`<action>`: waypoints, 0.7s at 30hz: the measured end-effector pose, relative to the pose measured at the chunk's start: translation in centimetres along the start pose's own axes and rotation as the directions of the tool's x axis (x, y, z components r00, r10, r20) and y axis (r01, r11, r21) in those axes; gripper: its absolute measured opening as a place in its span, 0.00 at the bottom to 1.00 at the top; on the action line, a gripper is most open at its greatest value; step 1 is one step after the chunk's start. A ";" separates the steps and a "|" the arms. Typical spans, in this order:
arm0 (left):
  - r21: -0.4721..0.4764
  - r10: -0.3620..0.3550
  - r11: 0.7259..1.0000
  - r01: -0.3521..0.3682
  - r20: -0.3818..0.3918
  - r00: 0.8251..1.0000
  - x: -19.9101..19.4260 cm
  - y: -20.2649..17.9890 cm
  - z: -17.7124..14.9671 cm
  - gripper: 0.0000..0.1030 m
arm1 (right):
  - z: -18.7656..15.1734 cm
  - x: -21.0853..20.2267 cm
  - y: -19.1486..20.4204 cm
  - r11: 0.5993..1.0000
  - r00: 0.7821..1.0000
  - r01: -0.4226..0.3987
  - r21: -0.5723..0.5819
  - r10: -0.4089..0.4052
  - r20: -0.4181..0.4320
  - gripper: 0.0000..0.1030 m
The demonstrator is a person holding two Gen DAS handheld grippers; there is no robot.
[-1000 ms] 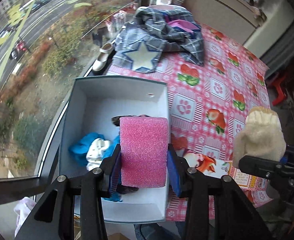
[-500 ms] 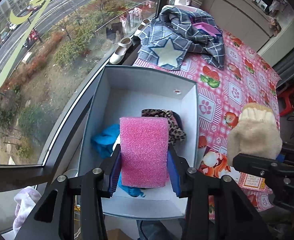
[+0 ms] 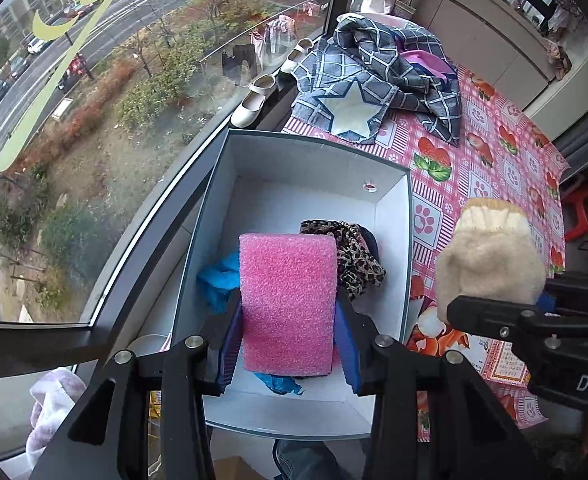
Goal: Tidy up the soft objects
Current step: 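Hold the pink sponge over the box with the left tool while the right tool holds the knit item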
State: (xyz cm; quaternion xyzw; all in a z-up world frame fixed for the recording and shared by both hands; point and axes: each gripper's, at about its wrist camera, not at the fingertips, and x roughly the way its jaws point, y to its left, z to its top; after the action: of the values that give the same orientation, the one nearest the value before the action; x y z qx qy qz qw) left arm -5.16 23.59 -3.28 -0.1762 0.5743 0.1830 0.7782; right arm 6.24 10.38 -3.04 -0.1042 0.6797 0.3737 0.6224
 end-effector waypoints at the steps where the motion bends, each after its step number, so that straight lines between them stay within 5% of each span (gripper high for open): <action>1: -0.004 0.001 1.000 -0.001 0.002 1.000 -0.1 0.1 0.0 0.44 | 0.1 0.1 0.1 1.000 1.000 0.001 -0.004 -0.001 -0.002 0.24; 21: -0.027 0.007 1.000 -0.006 0.010 1.000 -0.6 1.0 -0.2 0.44 | 1.8 0.7 1.1 1.000 1.000 -0.004 -0.027 0.003 -0.018 0.24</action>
State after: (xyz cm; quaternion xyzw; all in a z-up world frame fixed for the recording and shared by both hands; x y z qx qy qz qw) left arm -5.98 24.34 -2.77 -0.1839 0.5684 0.1943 0.7781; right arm 6.84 12.53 -3.18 -0.1149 0.6803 0.3831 0.6141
